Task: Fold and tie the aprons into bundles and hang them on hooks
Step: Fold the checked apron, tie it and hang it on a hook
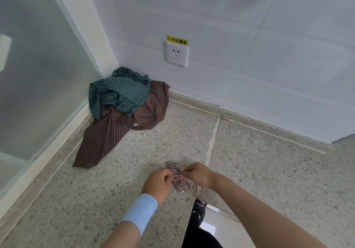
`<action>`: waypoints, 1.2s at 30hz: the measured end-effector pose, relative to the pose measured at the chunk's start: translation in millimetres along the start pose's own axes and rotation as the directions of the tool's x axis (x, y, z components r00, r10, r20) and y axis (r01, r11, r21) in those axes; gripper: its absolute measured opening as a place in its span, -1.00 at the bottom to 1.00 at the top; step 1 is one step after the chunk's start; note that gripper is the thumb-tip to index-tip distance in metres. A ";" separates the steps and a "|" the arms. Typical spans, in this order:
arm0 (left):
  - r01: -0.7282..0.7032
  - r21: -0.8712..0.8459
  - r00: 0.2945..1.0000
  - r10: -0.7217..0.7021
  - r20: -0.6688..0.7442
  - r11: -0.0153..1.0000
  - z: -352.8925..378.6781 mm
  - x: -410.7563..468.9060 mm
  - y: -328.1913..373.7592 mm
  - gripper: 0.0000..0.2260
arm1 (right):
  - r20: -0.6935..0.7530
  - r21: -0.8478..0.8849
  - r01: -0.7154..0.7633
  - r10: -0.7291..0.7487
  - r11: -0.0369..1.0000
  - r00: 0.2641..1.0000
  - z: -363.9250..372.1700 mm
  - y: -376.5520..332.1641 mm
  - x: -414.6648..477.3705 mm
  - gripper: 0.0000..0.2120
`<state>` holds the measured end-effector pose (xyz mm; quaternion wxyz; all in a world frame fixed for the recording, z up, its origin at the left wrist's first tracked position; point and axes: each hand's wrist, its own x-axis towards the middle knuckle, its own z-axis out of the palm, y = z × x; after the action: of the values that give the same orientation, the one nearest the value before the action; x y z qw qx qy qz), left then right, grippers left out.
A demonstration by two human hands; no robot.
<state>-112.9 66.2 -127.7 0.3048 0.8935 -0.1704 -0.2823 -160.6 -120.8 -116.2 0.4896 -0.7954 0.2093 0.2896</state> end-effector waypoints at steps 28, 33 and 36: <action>0.243 -0.262 0.966 -0.208 0.154 0.934 1.7 31.9 3.4 -0.73 | -0.129 -0.189 0.057 -0.082 0.980 0.988 -8.4 1.5 37.1 -0.84; 0.191 -0.201 0.982 -0.189 0.028 0.961 -9.0 36.9 -18.2 -0.80 | -0.193 0.039 -0.007 0.015 0.999 0.981 -13.4 19.2 41.2 -0.91; 0.162 -0.086 0.985 -0.156 0.074 0.983 -10.6 38.8 -20.9 -0.76 | -0.173 0.107 -0.015 0.034 0.994 0.984 -12.3 18.1 44.2 -0.88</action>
<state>-73.4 68.2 -149.7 0.3161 0.8794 -0.0954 -0.3430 -135.8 -141.9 -153.1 0.5070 -0.7882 0.2762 0.2131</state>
